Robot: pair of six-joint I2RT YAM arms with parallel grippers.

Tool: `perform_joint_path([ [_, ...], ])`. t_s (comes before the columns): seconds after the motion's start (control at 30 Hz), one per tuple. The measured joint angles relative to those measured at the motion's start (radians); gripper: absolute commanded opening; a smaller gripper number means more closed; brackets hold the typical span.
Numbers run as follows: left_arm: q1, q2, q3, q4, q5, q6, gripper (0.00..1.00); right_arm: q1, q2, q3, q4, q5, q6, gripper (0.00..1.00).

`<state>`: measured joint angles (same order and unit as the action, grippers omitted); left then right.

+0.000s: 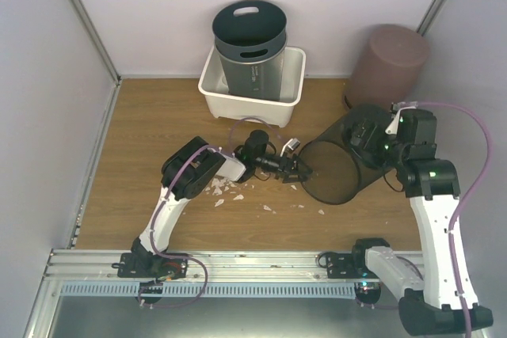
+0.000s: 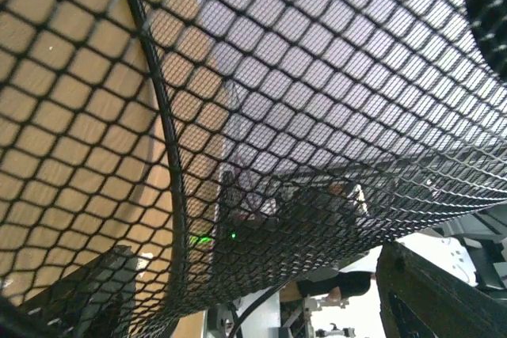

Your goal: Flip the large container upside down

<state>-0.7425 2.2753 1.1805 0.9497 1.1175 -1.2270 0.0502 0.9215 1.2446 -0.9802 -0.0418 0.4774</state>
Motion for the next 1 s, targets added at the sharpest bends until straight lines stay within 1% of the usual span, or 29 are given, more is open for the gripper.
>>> perform_joint_path([
  [0.17,-0.006,0.002,0.049,-0.181,0.010,0.114,0.82,0.000,-0.027,-0.072,0.103,-0.017,-0.018,1.00],
  [0.3,-0.010,0.007,0.103,-0.367,0.003,0.218,0.83,0.000,-0.040,-0.100,0.143,-0.039,-0.021,1.00],
  [0.53,-0.010,0.012,0.184,-0.590,-0.031,0.348,0.83,0.001,-0.045,-0.093,0.130,-0.077,-0.029,1.00],
  [0.73,-0.007,0.012,0.297,-0.884,-0.130,0.545,0.84,0.002,-0.039,-0.079,0.100,-0.102,-0.032,1.00],
  [0.87,0.003,0.007,0.348,-1.040,-0.194,0.667,0.84,0.002,-0.034,-0.064,0.066,-0.108,-0.036,1.00],
  [1.0,0.019,-0.011,0.376,-1.173,-0.242,0.780,0.84,0.002,-0.018,0.014,0.022,-0.105,-0.044,0.99],
])
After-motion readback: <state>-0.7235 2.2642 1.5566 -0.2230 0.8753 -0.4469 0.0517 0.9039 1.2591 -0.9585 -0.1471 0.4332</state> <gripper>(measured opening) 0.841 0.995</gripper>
